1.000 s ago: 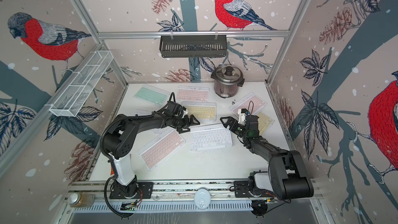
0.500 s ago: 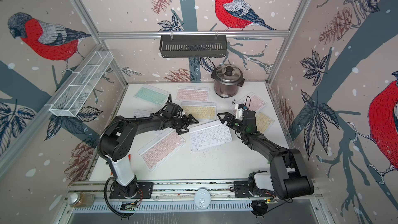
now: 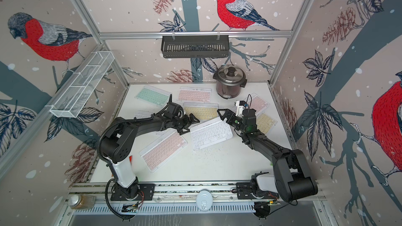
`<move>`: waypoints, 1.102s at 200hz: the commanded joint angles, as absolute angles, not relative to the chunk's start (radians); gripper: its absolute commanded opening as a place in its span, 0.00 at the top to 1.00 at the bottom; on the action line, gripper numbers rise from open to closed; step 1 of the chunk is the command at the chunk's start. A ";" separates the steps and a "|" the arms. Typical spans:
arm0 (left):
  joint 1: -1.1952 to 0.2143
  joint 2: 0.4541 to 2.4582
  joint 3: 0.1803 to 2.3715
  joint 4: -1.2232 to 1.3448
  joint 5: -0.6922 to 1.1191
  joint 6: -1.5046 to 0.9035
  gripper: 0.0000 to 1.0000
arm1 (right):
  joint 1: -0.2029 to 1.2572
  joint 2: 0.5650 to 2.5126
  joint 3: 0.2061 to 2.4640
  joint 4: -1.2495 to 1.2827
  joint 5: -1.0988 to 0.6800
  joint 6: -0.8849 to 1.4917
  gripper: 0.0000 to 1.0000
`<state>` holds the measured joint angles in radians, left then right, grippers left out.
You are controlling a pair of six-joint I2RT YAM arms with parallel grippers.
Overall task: Stack the numeric keypads
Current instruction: Pick up the numeric keypad from the center of the board.
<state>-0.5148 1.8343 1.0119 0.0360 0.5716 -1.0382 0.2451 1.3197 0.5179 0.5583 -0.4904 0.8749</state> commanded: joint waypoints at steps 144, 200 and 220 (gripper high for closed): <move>-0.524 1.807 1.008 0.296 0.669 -1.106 0.02 | 0.318 1.373 0.516 0.696 -0.531 1.144 0.00; -0.523 1.812 1.012 0.300 0.669 -1.106 0.01 | 0.342 1.388 0.494 0.787 -0.521 1.217 0.00; -0.524 1.810 1.012 0.301 0.669 -1.105 0.01 | 0.348 1.388 0.489 0.805 -0.513 1.235 0.00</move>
<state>-0.5148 1.8236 0.9966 0.0532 0.5182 -1.0904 0.3241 1.3808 0.4995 0.8375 -0.3737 1.1294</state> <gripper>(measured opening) 0.986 0.996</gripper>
